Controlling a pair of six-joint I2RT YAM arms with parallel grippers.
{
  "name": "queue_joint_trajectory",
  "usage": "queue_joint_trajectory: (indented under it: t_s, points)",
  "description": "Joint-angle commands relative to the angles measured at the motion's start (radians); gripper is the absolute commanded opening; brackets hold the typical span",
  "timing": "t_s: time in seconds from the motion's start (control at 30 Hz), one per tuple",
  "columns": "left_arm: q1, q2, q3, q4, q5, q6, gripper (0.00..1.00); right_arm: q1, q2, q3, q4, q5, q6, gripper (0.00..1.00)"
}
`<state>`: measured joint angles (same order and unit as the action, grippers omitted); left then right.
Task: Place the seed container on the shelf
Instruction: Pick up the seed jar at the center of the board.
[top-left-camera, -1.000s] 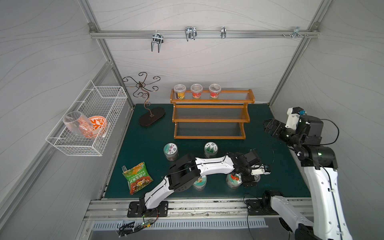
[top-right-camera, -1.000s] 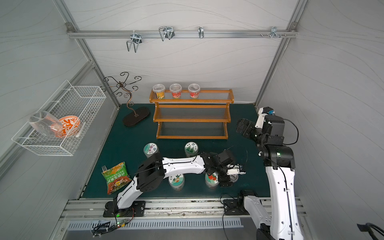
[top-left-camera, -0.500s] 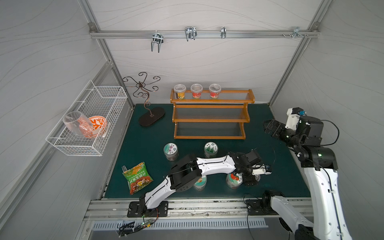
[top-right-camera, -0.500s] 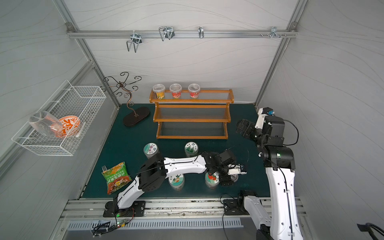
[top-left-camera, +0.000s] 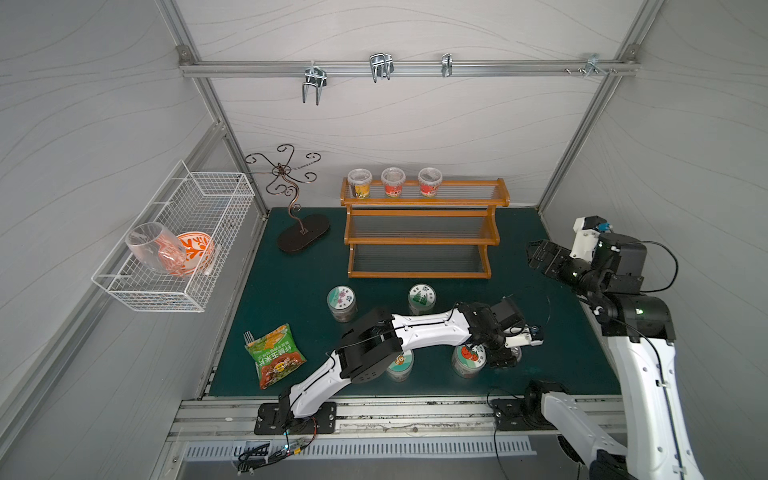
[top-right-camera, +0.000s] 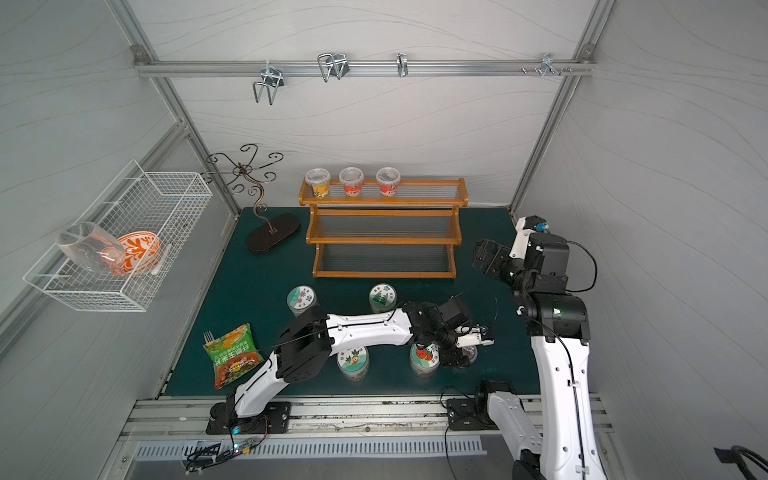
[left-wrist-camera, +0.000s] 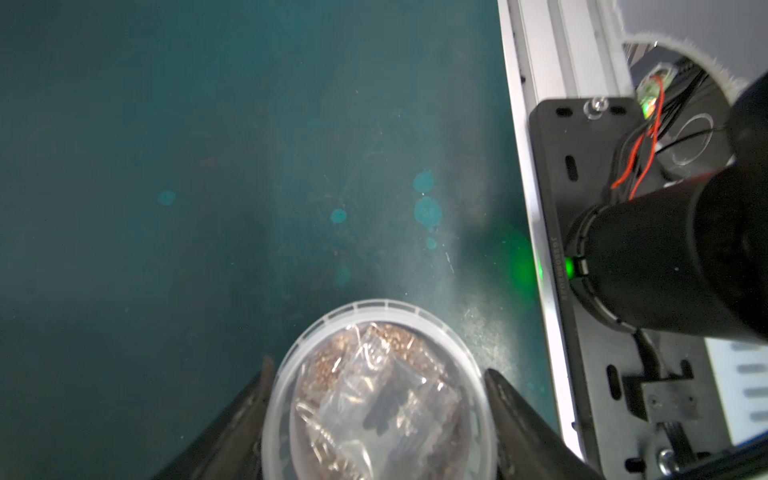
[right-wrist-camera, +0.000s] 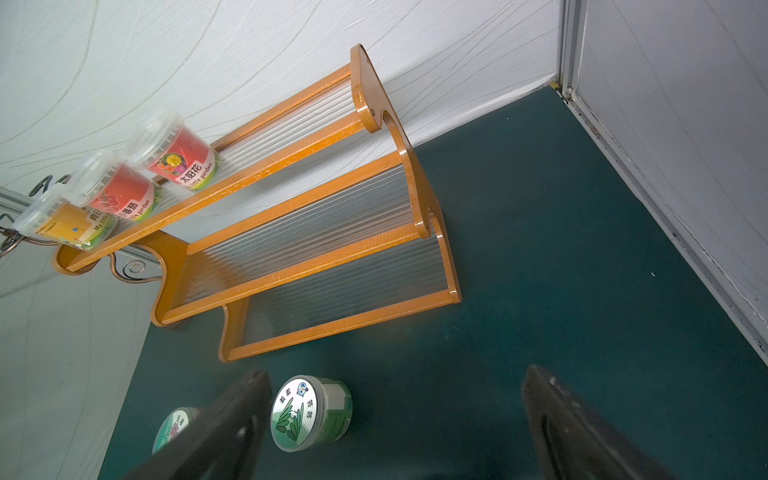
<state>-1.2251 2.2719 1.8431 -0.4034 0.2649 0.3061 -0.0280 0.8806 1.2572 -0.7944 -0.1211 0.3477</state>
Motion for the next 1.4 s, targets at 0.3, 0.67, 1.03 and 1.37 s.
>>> queue_joint_trajectory:
  t_s: [0.3, 0.67, 1.03, 1.37]
  points:
    - [0.113, -0.314, -0.077, 0.039, -0.043, -0.197, 0.62, -0.006, -0.060, 0.003, 0.075, -0.067, -0.003, 0.99]
    - [0.227, -0.575, -0.131, -0.176, -0.179, -0.315, 0.61, -0.005, -0.088, -0.071, 0.267, -0.352, 0.005, 0.99]
    - [0.357, -0.730, -0.004, -0.638, -0.273, -0.493, 0.60, 0.338, -0.023, -0.179, 0.487, -0.413, -0.203, 0.99]
    - [0.382, -0.798, 0.080, -0.806, -0.357, -0.614, 0.61, 0.665, 0.035, -0.327, 0.831, -0.385, -0.365, 0.99]
